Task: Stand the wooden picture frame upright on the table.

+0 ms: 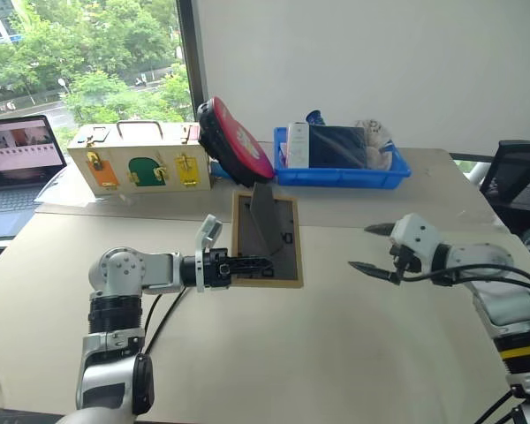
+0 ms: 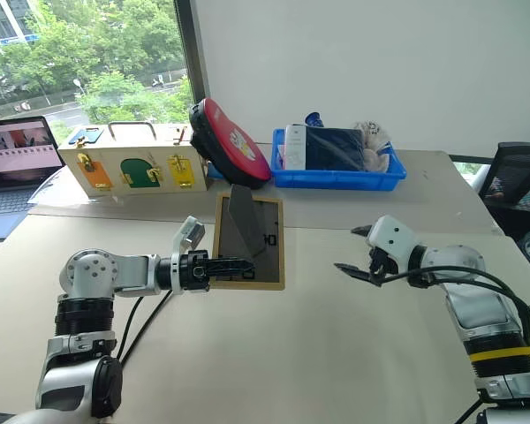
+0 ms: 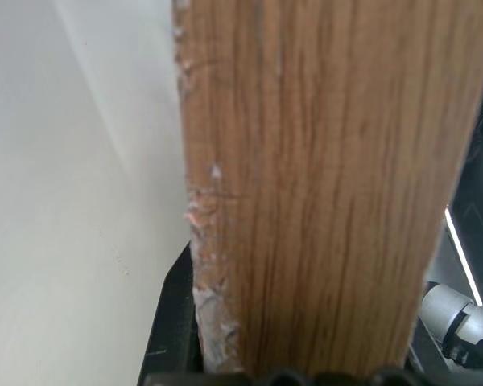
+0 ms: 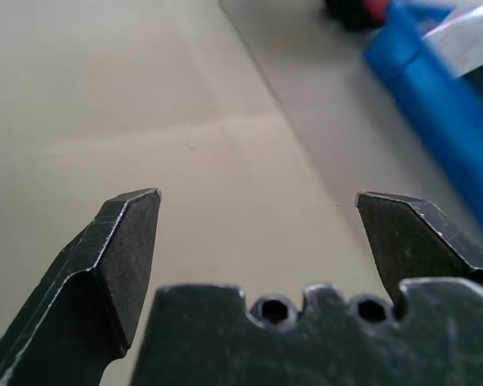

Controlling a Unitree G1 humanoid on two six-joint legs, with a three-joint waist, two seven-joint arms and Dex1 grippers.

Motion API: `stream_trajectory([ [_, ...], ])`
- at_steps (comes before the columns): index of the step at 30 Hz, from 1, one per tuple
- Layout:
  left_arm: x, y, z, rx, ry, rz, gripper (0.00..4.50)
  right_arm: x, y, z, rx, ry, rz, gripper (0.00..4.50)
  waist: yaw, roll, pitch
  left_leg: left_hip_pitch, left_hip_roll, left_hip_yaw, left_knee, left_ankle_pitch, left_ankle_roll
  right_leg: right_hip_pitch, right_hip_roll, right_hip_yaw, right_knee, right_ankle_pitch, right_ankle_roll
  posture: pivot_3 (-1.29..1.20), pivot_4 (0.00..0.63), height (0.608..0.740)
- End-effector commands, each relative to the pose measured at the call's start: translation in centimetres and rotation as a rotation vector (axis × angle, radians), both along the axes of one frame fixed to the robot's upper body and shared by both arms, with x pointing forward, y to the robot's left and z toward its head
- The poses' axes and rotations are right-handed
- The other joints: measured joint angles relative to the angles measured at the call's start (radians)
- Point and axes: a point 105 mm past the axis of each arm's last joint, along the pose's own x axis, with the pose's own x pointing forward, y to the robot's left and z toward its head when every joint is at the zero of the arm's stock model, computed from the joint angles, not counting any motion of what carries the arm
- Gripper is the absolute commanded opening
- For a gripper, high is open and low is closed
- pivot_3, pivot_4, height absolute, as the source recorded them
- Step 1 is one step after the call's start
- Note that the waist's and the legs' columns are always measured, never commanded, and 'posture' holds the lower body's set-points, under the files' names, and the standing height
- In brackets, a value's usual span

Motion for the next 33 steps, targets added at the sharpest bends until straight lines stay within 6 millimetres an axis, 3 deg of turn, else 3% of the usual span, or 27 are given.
stream_trajectory([
  [1, 0.0, -0.5, 1.0, -0.045, 0.008, -0.037, 0.71, -1.2, 3.7, 0.9, -0.146, -0.38, 0.164, 4.5, -0.003, 0.0, 0.0, 0.001, 0.0, 0.0, -0.001, 0.0, -0.001, 0.0, 0.0, 0.0, 0.0, 0.0, 0.0, 0.0, 0.15, 0.717],
  [8, -0.4, -1.6, 1.2, -0.032, 0.017, -0.086, 0.71, -1.4, 8.6, -0.1, -0.141, -0.594, 0.296, 4.5, 0.002, 0.0, 0.0, 0.002, 0.0, 0.0, -0.001, 0.003, -0.005, 0.001, 0.0, 0.0, 0.004, 0.0, -0.001, 0.0, 0.15, 0.717],
  [10, -0.9, -2.0, 1.1, -0.009, 0.005, -0.116, 0.71, -1.2, 9.9, 0.9, -0.099, -0.672, 0.314, 4.5, 0.001, 0.0, 0.0, 0.003, 0.0, 0.0, -0.001, 0.004, -0.006, 0.001, 0.0, 0.0, 0.006, 0.0, -0.001, 0.0, 0.15, 0.717],
  [15, -1.0, -1.7, 1.2, 0.002, 0.008, -0.111, 0.71, -1.1, 10.6, 2.4, -0.049, -0.774, 0.321, 4.5, 0.005, -0.001, 0.0, 0.004, 0.0, -0.001, -0.001, 0.006, -0.009, 0.001, 0.0, 0.0, 0.007, 0.0, -0.001, 0.0, 0.15, 0.717],
  [18, -0.9, -1.3, 1.2, 0.015, 0.002, -0.096, 0.71, -1.5, 10.9, 2.8, -0.016, -0.797, 0.351, 3.81, 0.005, -0.001, 0.0, 0.004, 0.0, -0.001, -0.001, 0.006, -0.009, 0.001, 0.0, 0.0, 0.007, 0.0, -0.001, 0.0, 0.15, 0.717],
  [22, -1.4, -1.0, 1.0, 0.063, -0.045, -0.091, 0.71, -1.7, 10.9, 3.4, 0.012, -0.828, 0.357, 2.33, 0.004, 0.0, 0.001, 0.004, 0.0, -0.001, -0.001, 0.006, -0.009, 0.002, 0.0, 0.0, 0.007, 0.001, -0.001, 0.0, 0.15, 0.717],
  [24, -1.5, -0.8, 1.0, 0.076, -0.061, -0.09, 0.71, -1.8, 10.8, 3.6, 0.015, -0.839, 0.357, 2.04, 0.001, -0.001, 0.001, 0.004, 0.0, -0.001, -0.001, 0.006, -0.009, 0.002, 0.0, 0.0, 0.008, 0.001, -0.001, 0.0, 0.15, 0.717],
  [27, -1.7, -0.7, 1.1, 0.078, -0.08, -0.094, 0.71, -1.9, 10.8, 3.7, 0.018, -0.854, 0.359, 1.98, 0.001, -0.001, 0.001, 0.005, 0.0, -0.002, -0.001, 0.006, -0.009, 0.002, 0.0, 0.0, 0.008, 0.001, -0.001, 0.0, 0.15, 0.717],
  [29, -1.8, -0.5, 1.4, 0.072, -0.099, -0.097, 1.71, -1.9, 10.8, 3.7, 0.017, -0.862, 0.359, 1.98, 0.001, -0.001, 0.001, 0.005, 0.0, -0.002, -0.001, 0.006, -0.009, 0.002, 0.0, 0.0, 0.008, 0.001, -0.001, 0.0, 0.15, 0.717],
  [30, -1.9, -0.4, 1.5, 0.07, -0.108, -0.098, 1.84, -1.9, 10.7, 3.8, 0.016, -0.864, 0.359, 1.96, 0.001, -0.001, 0.001, 0.005, 0.0, -0.002, -0.001, 0.006, -0.009, 0.002, 0.0, -0.001, 0.008, 0.001, -0.001, 0.0, 0.15, 0.717],
  [33, -1.9, 0.6, 2.2, 0.046, -0.136, -0.08, 2.83, -1.8, 10.5, 4.1, 0.009, -0.882, 0.352, 1.34, 0.001, -0.001, 0.001, 0.005, 0.0, -0.002, -0.001, 0.006, -0.009, 0.002, 0.0, 0.0, 0.008, 0.001, -0.001, 0.0, 0.15, 0.717],
])
